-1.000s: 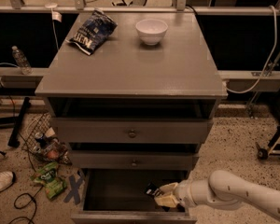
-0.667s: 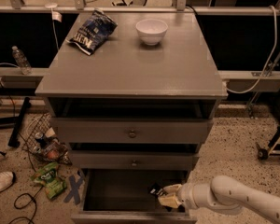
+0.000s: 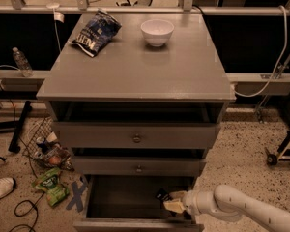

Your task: Place rxbar chocolate into bottom drawer

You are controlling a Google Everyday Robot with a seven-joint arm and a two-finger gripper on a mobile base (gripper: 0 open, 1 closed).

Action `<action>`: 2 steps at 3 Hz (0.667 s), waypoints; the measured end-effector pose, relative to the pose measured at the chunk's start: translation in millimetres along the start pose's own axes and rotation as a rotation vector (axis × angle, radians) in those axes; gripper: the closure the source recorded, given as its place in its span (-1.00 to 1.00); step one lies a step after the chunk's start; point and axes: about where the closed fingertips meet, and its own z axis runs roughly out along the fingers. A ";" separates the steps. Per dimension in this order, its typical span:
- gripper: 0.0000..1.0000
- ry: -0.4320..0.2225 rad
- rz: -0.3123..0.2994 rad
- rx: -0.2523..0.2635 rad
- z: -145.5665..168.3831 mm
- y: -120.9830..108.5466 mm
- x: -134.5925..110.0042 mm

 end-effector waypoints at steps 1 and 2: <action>1.00 -0.011 0.010 -0.012 28.9 -18.3 8.9; 1.00 -0.024 0.020 -0.022 52.2 -33.6 14.4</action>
Offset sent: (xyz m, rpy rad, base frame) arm 0.0482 0.0198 -0.0798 0.0537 0.0102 -0.0151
